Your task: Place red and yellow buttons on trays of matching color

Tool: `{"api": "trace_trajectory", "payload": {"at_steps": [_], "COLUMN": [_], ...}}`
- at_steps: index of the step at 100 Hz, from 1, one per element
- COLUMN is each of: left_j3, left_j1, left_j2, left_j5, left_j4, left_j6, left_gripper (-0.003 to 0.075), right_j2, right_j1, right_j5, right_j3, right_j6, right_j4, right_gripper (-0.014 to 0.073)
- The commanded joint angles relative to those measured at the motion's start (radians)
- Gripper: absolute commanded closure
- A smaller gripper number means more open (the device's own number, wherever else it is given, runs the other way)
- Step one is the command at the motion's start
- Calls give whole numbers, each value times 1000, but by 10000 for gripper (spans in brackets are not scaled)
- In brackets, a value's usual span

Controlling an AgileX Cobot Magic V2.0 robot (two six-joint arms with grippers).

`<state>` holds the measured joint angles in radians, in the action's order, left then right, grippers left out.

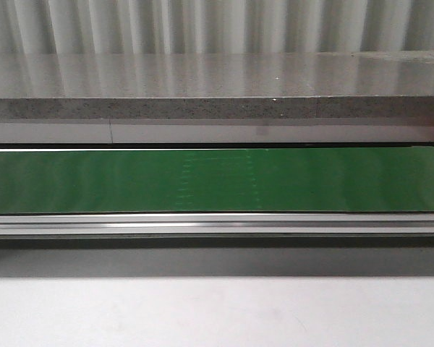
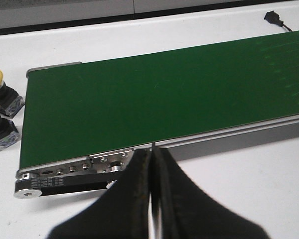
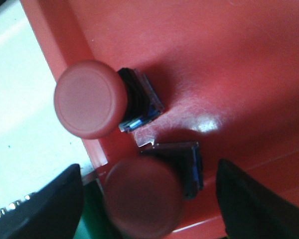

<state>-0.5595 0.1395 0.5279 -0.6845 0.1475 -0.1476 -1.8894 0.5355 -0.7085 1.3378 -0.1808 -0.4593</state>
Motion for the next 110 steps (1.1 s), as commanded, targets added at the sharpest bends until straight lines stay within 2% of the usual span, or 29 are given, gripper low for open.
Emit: {"api": "trace_trajectory", "payload": {"at_steps": [1, 14, 19, 33, 39, 75, 110], "left_j3": [-27, -27, -27, -27, -27, -27, -27], "left_j1": [8, 8, 8, 8, 8, 8, 8], "left_j2": [1, 1, 1, 1, 1, 1, 1], "left_j5": [64, 64, 64, 64, 64, 64, 64], "left_j4": [18, 18, 18, 18, 18, 18, 18], "left_j6": [0, 0, 0, 0, 0, 0, 0], "left_gripper": [740, 740, 740, 740, 740, 740, 740], "right_j2": [81, 152, 180, 260, 298, 469, 677], "right_j1": [-2, -3, -10, -58, -93, -341, -462], "right_j5": [21, 26, 29, 36, 57, 115, 169], "right_j3": [29, 14, 9, -16, -40, -153, -344], "right_j6": [-27, -87, -94, -104, -104, -104, -104], "right_j4": [-28, -26, -25, 31, 54, 140, 155], "right_gripper": [62, 190, 272, 573, 669, 659, 659]}}
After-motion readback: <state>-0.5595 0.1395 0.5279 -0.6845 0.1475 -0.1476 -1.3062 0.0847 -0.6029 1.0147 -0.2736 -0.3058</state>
